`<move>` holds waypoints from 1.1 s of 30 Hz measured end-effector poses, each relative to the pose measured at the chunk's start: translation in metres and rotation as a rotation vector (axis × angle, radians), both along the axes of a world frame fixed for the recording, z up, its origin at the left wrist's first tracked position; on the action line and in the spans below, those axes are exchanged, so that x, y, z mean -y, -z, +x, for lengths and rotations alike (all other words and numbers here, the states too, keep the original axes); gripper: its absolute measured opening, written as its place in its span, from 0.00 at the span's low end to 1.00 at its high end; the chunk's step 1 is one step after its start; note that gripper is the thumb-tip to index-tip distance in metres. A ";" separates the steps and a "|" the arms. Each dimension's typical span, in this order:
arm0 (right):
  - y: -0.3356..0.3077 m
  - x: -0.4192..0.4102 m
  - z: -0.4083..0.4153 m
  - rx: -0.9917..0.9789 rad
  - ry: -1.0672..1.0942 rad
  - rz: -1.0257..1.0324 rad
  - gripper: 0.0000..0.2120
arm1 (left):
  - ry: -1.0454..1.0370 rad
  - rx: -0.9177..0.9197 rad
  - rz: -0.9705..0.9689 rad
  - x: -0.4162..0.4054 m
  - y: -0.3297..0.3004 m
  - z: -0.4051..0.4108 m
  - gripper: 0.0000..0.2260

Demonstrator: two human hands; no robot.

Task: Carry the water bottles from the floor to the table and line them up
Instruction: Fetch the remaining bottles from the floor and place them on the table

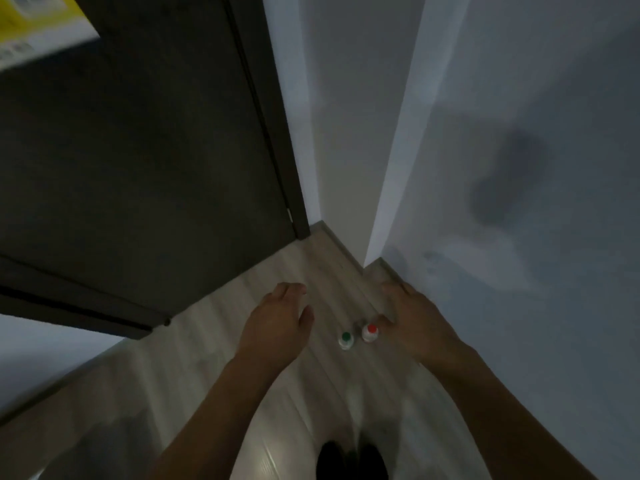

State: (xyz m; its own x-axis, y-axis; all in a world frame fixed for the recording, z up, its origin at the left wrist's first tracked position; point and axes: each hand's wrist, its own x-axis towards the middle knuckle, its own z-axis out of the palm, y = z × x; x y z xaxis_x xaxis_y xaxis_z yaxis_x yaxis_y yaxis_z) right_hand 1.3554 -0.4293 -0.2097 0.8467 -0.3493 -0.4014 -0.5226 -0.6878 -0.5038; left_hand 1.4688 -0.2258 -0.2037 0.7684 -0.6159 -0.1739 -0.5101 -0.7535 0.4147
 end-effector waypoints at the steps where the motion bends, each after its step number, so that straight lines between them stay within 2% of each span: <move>1: 0.014 0.004 0.007 -0.014 -0.007 -0.011 0.25 | 0.000 -0.005 0.019 0.004 0.014 0.005 0.19; 6: 0.214 0.040 0.046 -0.097 -0.050 -0.125 0.23 | 0.057 -0.111 0.147 0.051 0.212 0.032 0.21; 11: 0.414 0.065 0.050 -0.223 -0.061 -0.114 0.27 | 0.144 -0.132 0.292 0.089 0.419 0.022 0.23; 17: 0.566 0.065 0.041 -0.316 -0.059 -0.060 0.32 | 0.141 -0.146 0.415 0.107 0.586 0.004 0.23; 20: 0.602 0.062 0.037 -0.266 -0.034 -0.052 0.28 | 0.136 -0.066 0.352 0.103 0.620 0.002 0.20; 24: 0.611 0.063 0.036 -0.153 0.034 -0.101 0.17 | 0.147 -0.041 0.251 0.099 0.625 0.004 0.16; 28: 0.586 0.054 0.029 -0.136 0.064 -0.082 0.13 | 0.091 -0.112 0.256 0.089 0.596 0.010 0.16; 33: 0.512 0.046 0.030 -0.090 0.073 -0.034 0.13 | 0.031 -0.073 0.201 0.079 0.515 0.009 0.14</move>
State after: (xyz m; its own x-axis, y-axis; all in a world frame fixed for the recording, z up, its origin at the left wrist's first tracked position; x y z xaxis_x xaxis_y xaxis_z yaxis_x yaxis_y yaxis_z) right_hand 1.3858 -0.4754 -0.7222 0.7796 -0.4238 -0.4612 -0.6141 -0.6618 -0.4299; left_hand 1.4773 -0.3051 -0.7189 0.7306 -0.5864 -0.3499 -0.5083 -0.8091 0.2948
